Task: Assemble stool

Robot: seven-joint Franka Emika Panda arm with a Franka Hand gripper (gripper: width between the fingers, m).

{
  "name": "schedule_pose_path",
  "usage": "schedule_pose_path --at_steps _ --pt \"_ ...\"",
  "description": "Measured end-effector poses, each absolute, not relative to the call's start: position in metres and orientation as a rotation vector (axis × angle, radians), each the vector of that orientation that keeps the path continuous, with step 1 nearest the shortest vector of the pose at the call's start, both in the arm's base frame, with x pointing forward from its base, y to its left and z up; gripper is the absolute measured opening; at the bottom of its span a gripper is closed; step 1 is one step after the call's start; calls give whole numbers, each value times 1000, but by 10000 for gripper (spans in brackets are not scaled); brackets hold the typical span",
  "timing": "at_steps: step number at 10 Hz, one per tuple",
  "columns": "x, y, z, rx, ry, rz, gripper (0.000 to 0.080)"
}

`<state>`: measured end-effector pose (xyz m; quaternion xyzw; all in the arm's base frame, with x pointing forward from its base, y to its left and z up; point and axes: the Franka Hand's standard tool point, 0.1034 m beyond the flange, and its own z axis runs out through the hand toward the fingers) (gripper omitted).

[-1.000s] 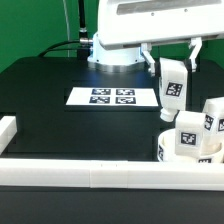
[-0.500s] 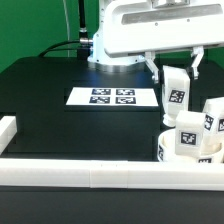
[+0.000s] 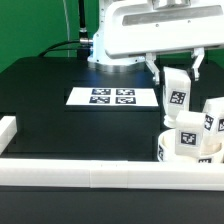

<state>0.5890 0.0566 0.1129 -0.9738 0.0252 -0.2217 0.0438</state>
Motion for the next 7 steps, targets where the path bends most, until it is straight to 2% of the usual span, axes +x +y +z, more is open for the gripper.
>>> schedule_pose_path --at_steps 5,7 --pt "588 56 110 -2978 78 -676 328" --pt "585 59 102 -2981 73 -665 328"
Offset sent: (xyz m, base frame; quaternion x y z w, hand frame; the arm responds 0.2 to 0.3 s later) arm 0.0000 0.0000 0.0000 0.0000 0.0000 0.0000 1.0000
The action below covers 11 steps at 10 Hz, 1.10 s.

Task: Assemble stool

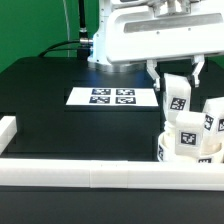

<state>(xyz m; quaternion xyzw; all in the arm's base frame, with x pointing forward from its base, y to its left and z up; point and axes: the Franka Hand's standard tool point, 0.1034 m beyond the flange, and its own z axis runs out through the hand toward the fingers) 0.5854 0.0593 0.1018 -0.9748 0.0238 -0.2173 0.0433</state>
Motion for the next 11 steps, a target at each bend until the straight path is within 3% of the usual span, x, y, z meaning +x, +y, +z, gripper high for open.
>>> schedule_pose_path --at_steps 11 --pt "581 64 93 -2985 58 -641 328"
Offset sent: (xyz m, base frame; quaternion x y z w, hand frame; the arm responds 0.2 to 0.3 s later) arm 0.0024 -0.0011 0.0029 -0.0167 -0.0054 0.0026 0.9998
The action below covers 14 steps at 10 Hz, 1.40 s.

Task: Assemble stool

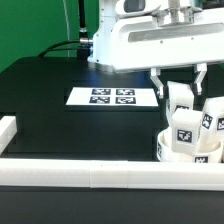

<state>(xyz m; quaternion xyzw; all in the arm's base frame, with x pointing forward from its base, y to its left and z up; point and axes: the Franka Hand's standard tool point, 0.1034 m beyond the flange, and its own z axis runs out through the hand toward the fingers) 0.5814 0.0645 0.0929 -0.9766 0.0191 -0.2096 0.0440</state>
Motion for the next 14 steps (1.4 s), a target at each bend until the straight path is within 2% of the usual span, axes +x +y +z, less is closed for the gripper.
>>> schedule_pose_path --at_steps 9,10,11,14 --pt "581 66 91 -2978 52 -731 328" --pt "581 66 91 -2978 52 -731 505" --pt "581 66 91 -2978 52 -731 602" --pt "580 66 91 -2979 52 -728 647"
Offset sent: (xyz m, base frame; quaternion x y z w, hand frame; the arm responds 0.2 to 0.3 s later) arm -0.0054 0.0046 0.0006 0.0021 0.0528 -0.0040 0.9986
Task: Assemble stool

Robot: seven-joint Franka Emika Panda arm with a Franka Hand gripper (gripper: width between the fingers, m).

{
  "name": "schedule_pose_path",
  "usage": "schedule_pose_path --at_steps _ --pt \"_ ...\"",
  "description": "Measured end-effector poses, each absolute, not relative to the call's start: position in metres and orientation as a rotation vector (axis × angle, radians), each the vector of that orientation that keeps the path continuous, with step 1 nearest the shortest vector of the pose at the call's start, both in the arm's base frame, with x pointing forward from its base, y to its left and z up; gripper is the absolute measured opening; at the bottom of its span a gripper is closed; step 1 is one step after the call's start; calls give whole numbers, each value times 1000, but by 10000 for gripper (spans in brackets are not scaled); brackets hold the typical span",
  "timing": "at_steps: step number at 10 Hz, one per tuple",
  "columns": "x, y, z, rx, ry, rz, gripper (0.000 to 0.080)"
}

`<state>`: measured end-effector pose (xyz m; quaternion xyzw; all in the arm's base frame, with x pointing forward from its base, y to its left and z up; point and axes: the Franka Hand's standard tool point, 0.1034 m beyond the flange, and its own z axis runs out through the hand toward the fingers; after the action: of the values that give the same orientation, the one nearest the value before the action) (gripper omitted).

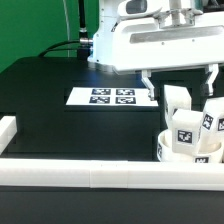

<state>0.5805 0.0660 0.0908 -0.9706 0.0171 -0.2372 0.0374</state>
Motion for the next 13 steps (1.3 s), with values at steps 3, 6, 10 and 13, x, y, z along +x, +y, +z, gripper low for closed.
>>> schedule_pose_path --at_steps 3,6,10,13 --pt "580 62 96 -2986 48 -696 649" --pt "581 60 113 -2985 40 -672 649" --pt "582 58 132 -2983 29 -635 649" --pt "580 61 130 -2985 23 -575 649"
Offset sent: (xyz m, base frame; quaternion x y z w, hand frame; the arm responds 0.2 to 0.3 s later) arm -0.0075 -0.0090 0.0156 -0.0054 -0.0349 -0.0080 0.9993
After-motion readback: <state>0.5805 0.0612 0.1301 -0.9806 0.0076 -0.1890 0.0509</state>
